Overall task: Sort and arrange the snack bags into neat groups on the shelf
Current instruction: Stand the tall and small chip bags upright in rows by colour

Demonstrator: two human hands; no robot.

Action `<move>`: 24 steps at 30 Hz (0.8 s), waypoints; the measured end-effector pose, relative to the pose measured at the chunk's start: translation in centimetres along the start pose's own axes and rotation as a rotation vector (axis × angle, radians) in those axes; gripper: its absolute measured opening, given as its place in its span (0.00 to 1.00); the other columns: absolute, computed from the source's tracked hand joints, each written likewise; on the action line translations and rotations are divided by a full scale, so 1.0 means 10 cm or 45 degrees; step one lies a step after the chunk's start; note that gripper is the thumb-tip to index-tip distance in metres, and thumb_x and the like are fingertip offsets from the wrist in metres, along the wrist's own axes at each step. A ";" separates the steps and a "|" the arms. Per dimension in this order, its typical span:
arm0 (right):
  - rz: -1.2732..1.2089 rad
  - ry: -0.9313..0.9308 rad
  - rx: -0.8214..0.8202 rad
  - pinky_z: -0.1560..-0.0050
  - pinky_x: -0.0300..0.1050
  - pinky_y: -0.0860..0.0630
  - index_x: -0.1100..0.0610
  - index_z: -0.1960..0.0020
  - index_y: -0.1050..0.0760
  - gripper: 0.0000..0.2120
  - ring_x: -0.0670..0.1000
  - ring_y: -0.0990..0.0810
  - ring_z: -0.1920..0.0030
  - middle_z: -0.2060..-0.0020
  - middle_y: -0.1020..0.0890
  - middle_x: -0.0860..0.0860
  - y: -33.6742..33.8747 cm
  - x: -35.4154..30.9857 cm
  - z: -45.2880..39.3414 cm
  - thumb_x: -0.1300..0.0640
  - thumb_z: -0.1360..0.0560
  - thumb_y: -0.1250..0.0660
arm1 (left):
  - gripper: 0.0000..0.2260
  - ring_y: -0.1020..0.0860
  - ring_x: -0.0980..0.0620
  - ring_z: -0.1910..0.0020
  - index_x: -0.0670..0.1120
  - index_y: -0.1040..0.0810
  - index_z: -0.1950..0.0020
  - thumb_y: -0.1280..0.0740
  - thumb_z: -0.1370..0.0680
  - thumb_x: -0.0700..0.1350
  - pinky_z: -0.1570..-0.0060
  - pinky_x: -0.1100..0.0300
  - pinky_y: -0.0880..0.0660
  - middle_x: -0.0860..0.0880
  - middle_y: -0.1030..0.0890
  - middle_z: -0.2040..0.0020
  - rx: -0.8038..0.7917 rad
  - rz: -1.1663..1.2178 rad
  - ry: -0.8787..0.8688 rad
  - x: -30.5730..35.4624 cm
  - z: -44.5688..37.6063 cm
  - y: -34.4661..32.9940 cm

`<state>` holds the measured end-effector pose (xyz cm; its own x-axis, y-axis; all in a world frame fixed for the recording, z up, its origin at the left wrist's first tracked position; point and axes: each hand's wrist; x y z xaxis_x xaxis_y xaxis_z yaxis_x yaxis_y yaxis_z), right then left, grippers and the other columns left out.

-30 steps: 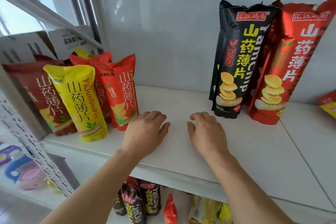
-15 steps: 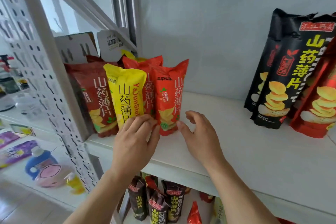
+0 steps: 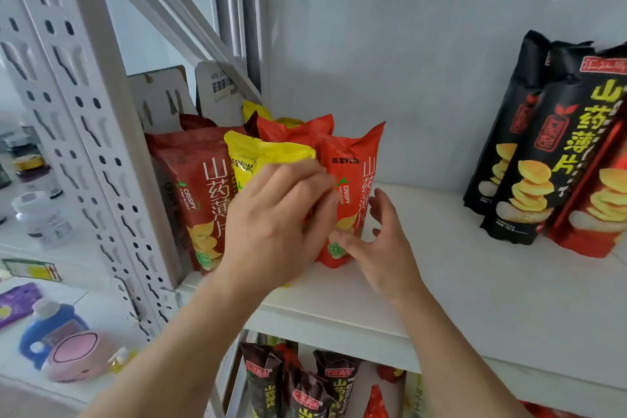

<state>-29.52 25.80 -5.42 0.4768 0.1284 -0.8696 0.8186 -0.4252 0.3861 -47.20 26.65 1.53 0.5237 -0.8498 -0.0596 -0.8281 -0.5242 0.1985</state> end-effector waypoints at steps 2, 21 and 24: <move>-0.041 0.014 -0.048 0.37 0.37 0.32 0.44 0.23 0.46 0.49 0.40 0.33 0.31 0.29 0.32 0.39 0.01 0.00 -0.02 0.37 0.36 0.23 | 0.08 0.21 0.46 0.54 0.38 0.15 0.50 0.31 0.20 0.42 0.48 0.60 0.27 0.43 0.16 0.51 0.020 -0.011 -0.016 -0.05 -0.36 0.06; -0.242 0.014 -0.115 0.57 0.24 0.27 0.35 0.44 0.34 0.30 0.29 0.22 0.51 0.49 0.21 0.35 -0.02 0.06 -0.07 0.59 0.32 0.21 | 0.18 0.25 0.47 0.37 0.47 0.21 0.34 0.33 0.20 0.55 0.42 0.56 0.30 0.47 0.22 0.35 -1.711 -0.339 0.462 -0.73 -1.53 -0.36; -0.240 -0.017 -0.112 0.57 0.25 0.27 0.33 0.43 0.34 0.30 0.29 0.23 0.51 0.48 0.22 0.34 0.06 0.09 -0.05 0.56 0.32 0.21 | 0.12 0.24 0.47 0.41 0.49 0.19 0.42 0.32 0.20 0.55 0.43 0.54 0.28 0.48 0.20 0.39 -1.651 -0.278 0.463 -0.78 -1.52 -0.44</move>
<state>-28.42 26.08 -5.84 0.3087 0.1864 -0.9327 0.9181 -0.3147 0.2410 -44.63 36.36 15.95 0.8080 -0.5891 0.0106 -0.0468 -0.0463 0.9978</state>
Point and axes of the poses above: each hand's wrist, its own z-axis away from the middle knuckle, its own y-axis out of the back of the hand, x = y × z
